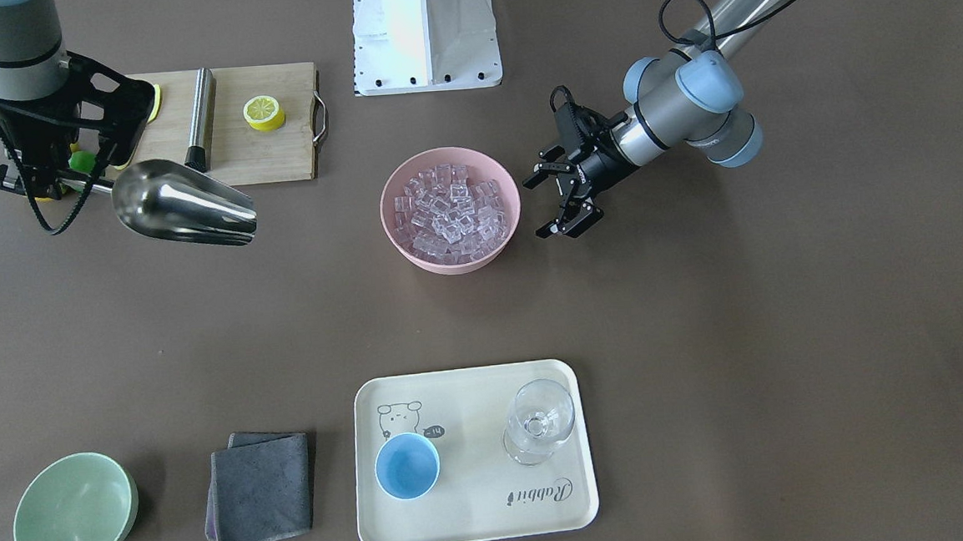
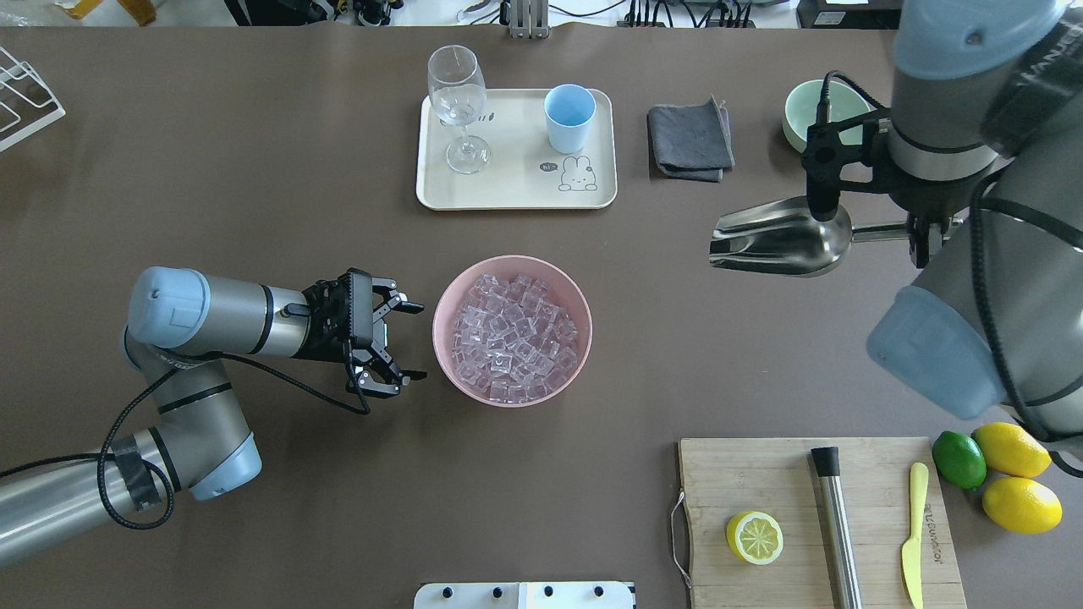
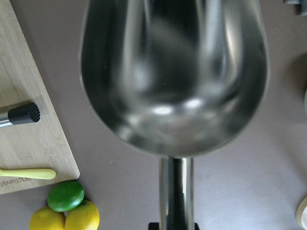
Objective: Put ice in cup with scoop
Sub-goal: 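Carry the scoop over the pink bowl with the right gripper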
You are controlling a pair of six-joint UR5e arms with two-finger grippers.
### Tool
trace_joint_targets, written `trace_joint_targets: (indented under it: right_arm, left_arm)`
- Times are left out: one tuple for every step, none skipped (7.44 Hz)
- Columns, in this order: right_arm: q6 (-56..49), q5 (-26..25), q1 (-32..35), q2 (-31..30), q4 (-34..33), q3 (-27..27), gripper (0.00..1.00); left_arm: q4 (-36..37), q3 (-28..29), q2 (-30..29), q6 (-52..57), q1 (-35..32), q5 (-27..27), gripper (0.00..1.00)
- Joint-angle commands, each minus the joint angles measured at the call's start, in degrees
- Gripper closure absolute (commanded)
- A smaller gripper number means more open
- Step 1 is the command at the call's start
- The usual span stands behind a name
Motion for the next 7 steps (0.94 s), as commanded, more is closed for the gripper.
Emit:
trace_joint_targets:
  right_arm:
    - [-2.4, -3.4, -3.1, 10.6, -7.0, -8.0, 1.0]
    - [-2.6, -3.5, -3.6, 13.8, -8.3, -10.6, 1.0]
    - [-2.6, -3.8, -4.8, 16.7, -9.6, -13.3, 1.0]
    - [-2.6, -5.0, -6.5, 18.3, -10.3, -13.9, 1.0]
    - [-2.7, -5.0, -7.2, 19.8, -12.0, -14.0, 1.0]
    - [-2.6, -5.5, -9.0, 21.8, -13.5, -15.1, 1.0]
    - [-2.5, -6.6, -10.5, 22.4, -13.9, -15.4, 1.0]
  left_arm:
    - [-0.2, 5.5, -4.3, -3.0, -0.5, -0.5, 0.02]
    - [-0.2, 6.3, -5.1, -3.0, -0.4, -0.8, 0.02]
    - [-0.2, 6.4, -5.3, -3.0, -0.2, -1.1, 0.02]
    - [-0.2, 6.8, -6.2, -3.1, 0.1, -1.5, 0.02]
    - [-0.2, 7.1, -6.7, -3.1, 0.8, -2.2, 0.02]
    - [-0.3, 7.1, -6.8, -3.1, 0.8, -3.3, 0.02]
    - [-0.6, 7.1, -6.8, -3.1, 0.8, -3.4, 0.02]
